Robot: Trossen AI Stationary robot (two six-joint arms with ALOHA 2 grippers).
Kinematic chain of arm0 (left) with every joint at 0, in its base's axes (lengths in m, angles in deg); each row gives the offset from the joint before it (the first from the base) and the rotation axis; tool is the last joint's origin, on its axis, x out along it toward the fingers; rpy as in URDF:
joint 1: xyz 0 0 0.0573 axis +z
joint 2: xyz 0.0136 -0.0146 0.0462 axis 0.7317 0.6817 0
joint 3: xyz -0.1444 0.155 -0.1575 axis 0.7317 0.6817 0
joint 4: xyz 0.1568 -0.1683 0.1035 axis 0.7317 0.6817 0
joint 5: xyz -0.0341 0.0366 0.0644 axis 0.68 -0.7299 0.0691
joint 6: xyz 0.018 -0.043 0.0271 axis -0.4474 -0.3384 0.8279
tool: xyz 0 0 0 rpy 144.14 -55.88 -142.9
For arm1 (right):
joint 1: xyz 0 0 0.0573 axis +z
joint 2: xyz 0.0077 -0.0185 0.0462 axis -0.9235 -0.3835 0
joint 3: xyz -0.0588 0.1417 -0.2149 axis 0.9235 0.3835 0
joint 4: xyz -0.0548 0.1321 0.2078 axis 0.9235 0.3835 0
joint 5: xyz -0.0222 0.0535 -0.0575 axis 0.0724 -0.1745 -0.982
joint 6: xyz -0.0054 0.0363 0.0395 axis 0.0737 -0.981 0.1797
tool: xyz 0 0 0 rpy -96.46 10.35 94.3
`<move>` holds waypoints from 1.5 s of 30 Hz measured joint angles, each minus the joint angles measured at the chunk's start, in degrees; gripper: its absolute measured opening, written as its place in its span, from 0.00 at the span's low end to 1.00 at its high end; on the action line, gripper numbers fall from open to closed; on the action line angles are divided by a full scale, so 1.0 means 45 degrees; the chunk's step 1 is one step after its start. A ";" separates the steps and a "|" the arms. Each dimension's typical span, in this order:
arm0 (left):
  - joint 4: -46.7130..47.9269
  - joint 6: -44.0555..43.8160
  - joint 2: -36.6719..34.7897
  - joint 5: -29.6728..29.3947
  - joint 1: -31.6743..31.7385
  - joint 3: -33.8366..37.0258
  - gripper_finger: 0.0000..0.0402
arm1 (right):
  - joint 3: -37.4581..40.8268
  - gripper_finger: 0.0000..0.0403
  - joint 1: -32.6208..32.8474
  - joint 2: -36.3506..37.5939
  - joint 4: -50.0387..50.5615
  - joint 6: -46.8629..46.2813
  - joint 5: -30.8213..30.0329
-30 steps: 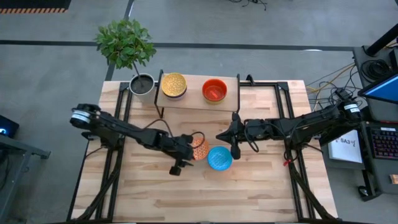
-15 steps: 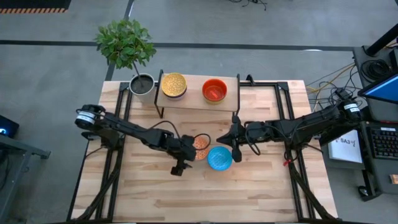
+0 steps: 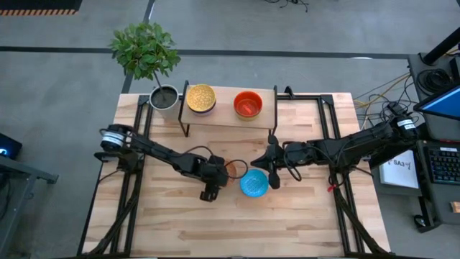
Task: Place and stack bowls onto a shelf
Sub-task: Stack the orange blue bowl into the yellow blue bowl on the shelf
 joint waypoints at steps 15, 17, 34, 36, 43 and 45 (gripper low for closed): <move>-0.0033 0.0219 -0.0190 -0.0243 -0.0078 -0.0042 0.05 | 0.0000 0.02 0.0000 -0.0607 -0.0040 0.0025 -0.0102; 0.0074 0.0211 -0.0444 -0.0321 -0.0093 -0.0028 0.03 | 0.0000 0.02 0.0000 -0.0765 -0.0112 0.0024 -0.0102; 0.3012 0.0507 -0.3469 -0.1802 -0.0272 0.0035 0.02 | 0.0005 0.02 0.0000 -0.1030 -0.0041 0.0272 -0.0092; 0.3209 0.0489 -0.3986 -0.1822 -0.0272 0.0035 0.02 | 0.0005 0.02 0.0000 -0.1030 0.0051 0.0272 -0.0092; 0.4371 0.0623 -0.5857 -0.2310 -0.0221 -0.0735 0.02 | 0.0005 0.02 0.0000 -0.1030 0.0160 0.0588 -0.0087; 0.5147 0.0882 -0.6102 -0.2900 -0.0188 -0.1495 0.02 | 0.0005 0.02 0.0000 -0.1030 0.0259 0.0677 -0.0087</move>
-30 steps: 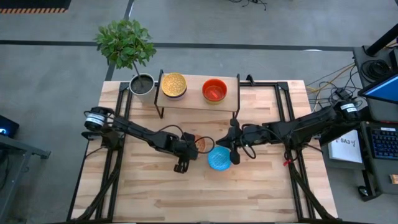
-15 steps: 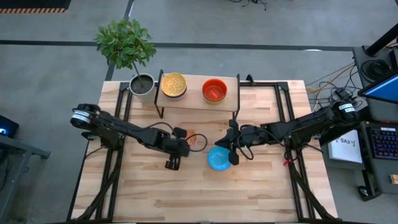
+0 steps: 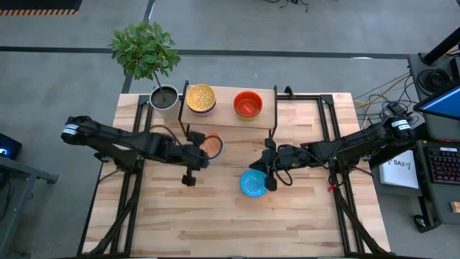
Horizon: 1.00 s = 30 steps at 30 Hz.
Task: Place and stack bowls onto a shelf
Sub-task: Stack the orange blue bowl into the yellow blue bowl on the shelf
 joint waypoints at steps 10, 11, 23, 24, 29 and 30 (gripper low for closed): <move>0.3999 0.2905 0.0173 -0.1393 0.1823 -0.4329 0.02 | 0.0000 0.02 0.0000 0.0000 0.0144 0.0204 0.0057; 0.4251 0.3151 0.0224 -0.1400 0.2214 -0.4663 0.02 | 0.0000 0.02 0.0000 0.0000 0.0201 0.0202 0.0061; 0.4842 0.4395 0.0876 0.1537 0.7571 -0.5794 0.03 | 0.0013 0.02 0.0000 -0.0141 0.0537 0.0275 0.0097; 0.4842 0.4397 0.1024 0.1610 0.7803 -0.5791 0.03 | 0.0015 0.02 0.0000 -0.0141 0.0528 0.0289 0.0099; 0.4868 0.4620 0.1728 0.1613 0.8309 -0.5770 0.03 | 0.0015 0.02 0.0000 -0.0141 0.0528 0.0372 0.0097; 0.4868 0.4647 0.1864 0.1661 0.8340 -0.5770 0.03 | 0.0015 0.02 0.0000 -0.0141 0.0528 0.0377 0.0097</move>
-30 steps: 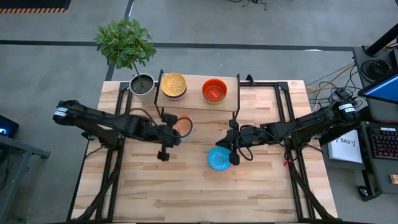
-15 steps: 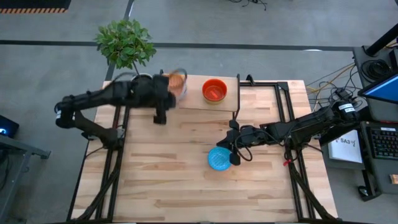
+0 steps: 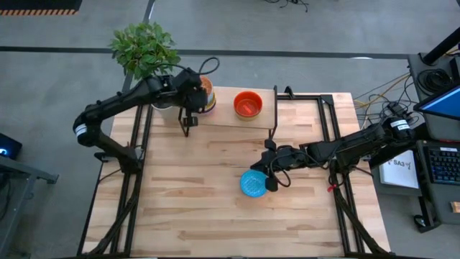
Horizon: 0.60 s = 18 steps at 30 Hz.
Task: Place and stack bowls onto a shelf
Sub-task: Stack the orange blue bowl into the yellow blue bowl on the shelf
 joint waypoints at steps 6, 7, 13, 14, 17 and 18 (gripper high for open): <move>0.0078 0.0005 0.0638 0.0008 0.0008 0.0010 0.03 | 0.0000 0.02 0.0000 0.0000 0.0146 0.0010 -0.0005; 0.0081 -0.0003 0.0690 -0.0006 0.0008 0.0010 0.03 | 0.0000 0.02 0.0000 0.0000 0.0150 0.0023 -0.0005; 0.0034 -0.0012 0.0819 -0.0068 0.0008 0.0010 0.10 | 0.0000 0.02 0.0000 0.0000 0.0155 0.0039 -0.0005; 0.0034 -0.0016 0.0818 -0.0068 0.0008 0.0010 0.11 | 0.0000 0.02 0.0000 0.0000 0.0160 0.0034 -0.0005; 0.0042 -0.0026 0.0748 -0.0100 0.0008 0.0010 0.15 | 0.0000 0.02 0.0000 0.0000 0.0155 0.0036 -0.0005; 0.0084 -0.0032 0.0725 -0.0102 0.0008 -0.0020 0.17 | 0.0000 0.02 0.0000 0.0000 0.0157 0.0034 -0.0005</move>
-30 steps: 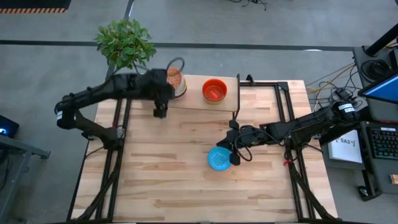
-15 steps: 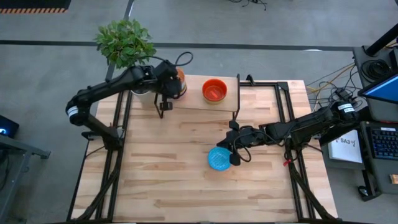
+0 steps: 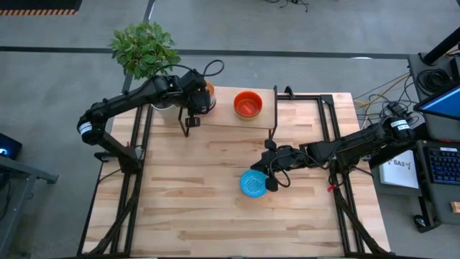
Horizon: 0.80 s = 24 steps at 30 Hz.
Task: Place and stack bowls onto a shelf
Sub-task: Stack the orange blue bowl into the yellow blue bowl on the shelf
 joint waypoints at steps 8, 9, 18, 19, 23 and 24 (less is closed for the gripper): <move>0.0897 -0.0010 -0.0009 0.0034 -0.0015 -0.0646 0.30 | 0.0000 0.02 0.0000 0.0000 -0.0002 0.0000 0.0000; 0.0975 -0.0010 -0.0009 0.0044 -0.0019 -0.0723 0.32 | 0.0000 0.02 0.0000 0.0000 0.0003 0.0000 0.0000; 0.1799 -0.0227 -0.0009 0.0053 -0.0019 -0.1595 0.45 | 0.0000 0.02 0.0000 0.0000 0.0000 -0.0044 0.0000; 0.1891 -0.0338 -0.0009 0.0058 -0.0019 -0.1774 0.45 | 0.0000 0.02 -0.0001 0.0000 0.0003 -0.0040 0.0000; 0.1767 -0.0452 -0.0132 0.0792 -0.0015 -0.2357 0.44 | 0.0000 0.02 0.0000 0.0000 0.0003 -0.0034 0.0000; 0.1466 -0.0453 -0.0226 0.1143 -0.0015 -0.2380 0.43 | 0.0000 0.02 -0.0001 0.0000 -0.0001 -0.0033 0.0000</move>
